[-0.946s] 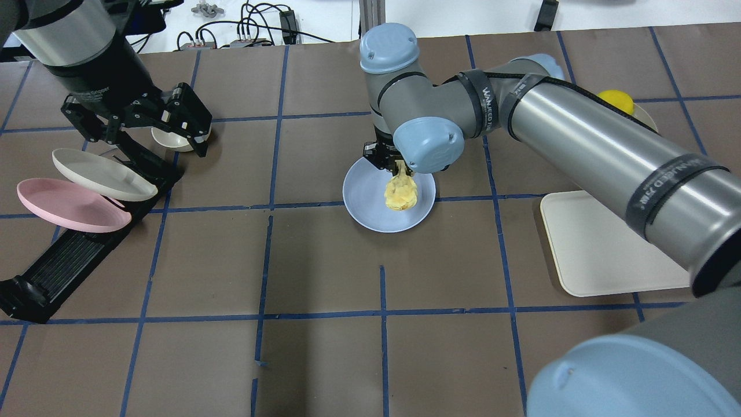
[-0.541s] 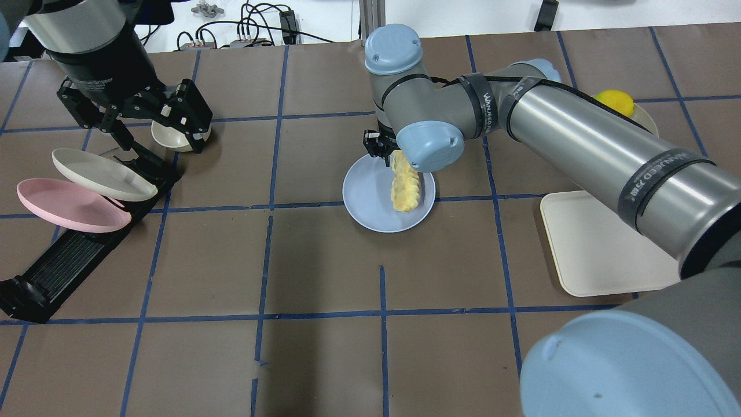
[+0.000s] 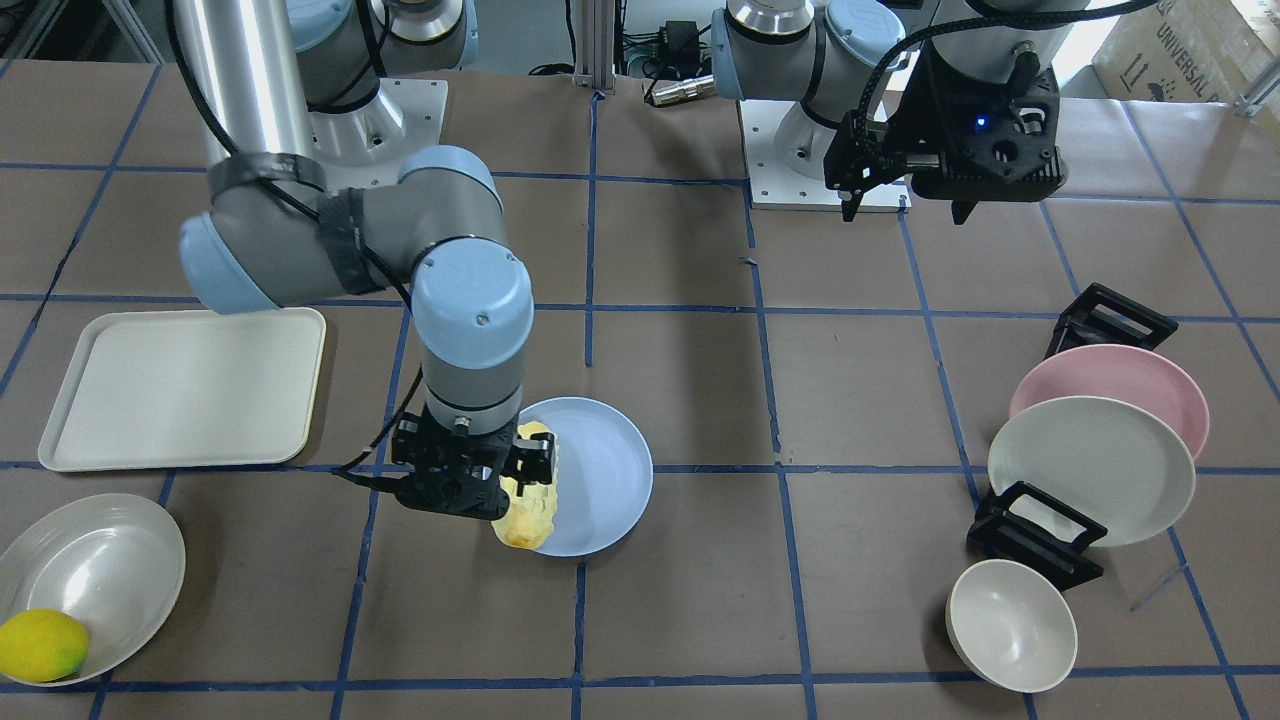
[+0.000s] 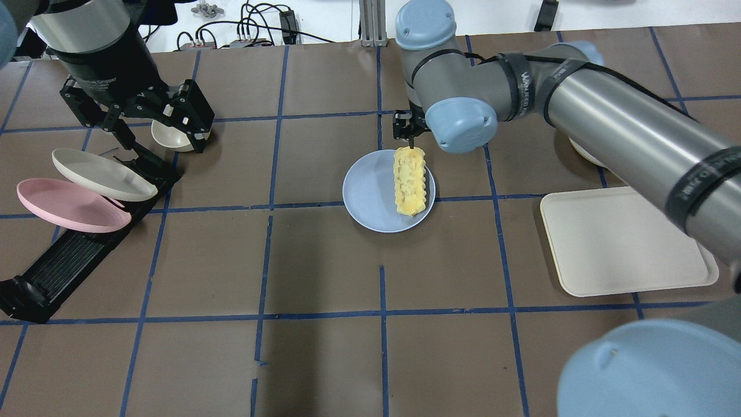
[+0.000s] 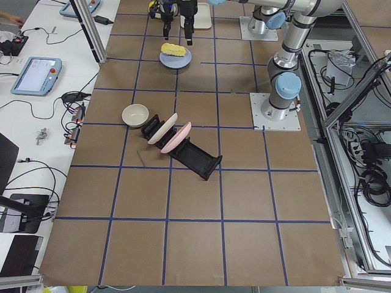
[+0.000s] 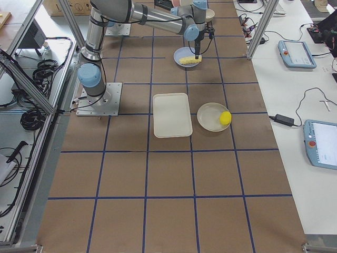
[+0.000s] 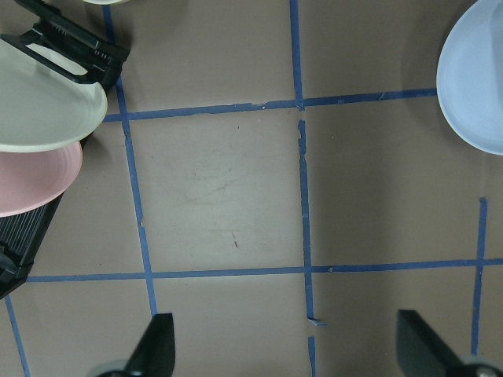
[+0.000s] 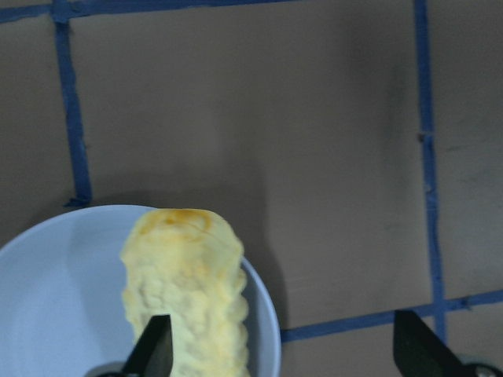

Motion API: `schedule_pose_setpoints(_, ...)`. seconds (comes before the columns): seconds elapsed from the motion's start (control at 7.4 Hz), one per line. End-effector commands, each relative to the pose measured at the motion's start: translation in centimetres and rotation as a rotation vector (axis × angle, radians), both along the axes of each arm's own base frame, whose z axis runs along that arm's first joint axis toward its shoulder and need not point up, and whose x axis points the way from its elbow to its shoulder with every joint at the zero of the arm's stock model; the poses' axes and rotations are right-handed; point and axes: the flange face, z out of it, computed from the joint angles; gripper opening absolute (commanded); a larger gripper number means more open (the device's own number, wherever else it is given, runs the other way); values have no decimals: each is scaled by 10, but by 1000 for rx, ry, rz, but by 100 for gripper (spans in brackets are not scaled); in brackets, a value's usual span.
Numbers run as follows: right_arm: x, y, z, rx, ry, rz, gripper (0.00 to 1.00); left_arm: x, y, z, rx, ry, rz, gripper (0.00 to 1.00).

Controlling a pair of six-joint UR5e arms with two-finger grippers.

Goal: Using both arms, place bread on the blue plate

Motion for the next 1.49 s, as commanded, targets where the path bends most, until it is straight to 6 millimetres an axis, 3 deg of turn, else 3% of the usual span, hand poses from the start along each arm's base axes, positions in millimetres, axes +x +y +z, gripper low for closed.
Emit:
schedule_pose_setpoints(0.0,-87,21,49,88,38,56,100,0,-2,-7,-3,2,0,100)
schedule_pose_setpoints(0.14,-130,36,63,88,30,46,100,0,-4,-10,3,2,1,100)
schedule_pose_setpoints(0.27,-190,49,77,91,16,41,100,0,-7,0,-16,5,1,100)
schedule_pose_setpoints(0.41,-225,74,88,92,11,-29,100,-1,-10,-6,-5,6,8,100)
schedule_pose_setpoints(0.54,-220,93,103,53,18,-33,100,0,-11,-6,-5,6,9,100)
schedule_pose_setpoints(0.81,-213,99,143,-36,7,-107,100,-4,-11,-7,-2,45,20,100)
schedule_pose_setpoints(0.95,-187,95,160,-93,-156,-117,100,-7,-12,-11,4,80,25,100)
schedule_pose_setpoints(1.22,-179,94,182,-116,-186,-92,100,-6,-14,-10,2,69,23,100)
schedule_pose_setpoints(1.35,-179,99,171,-77,-188,-104,100,-6,-13,-11,5,63,22,100)
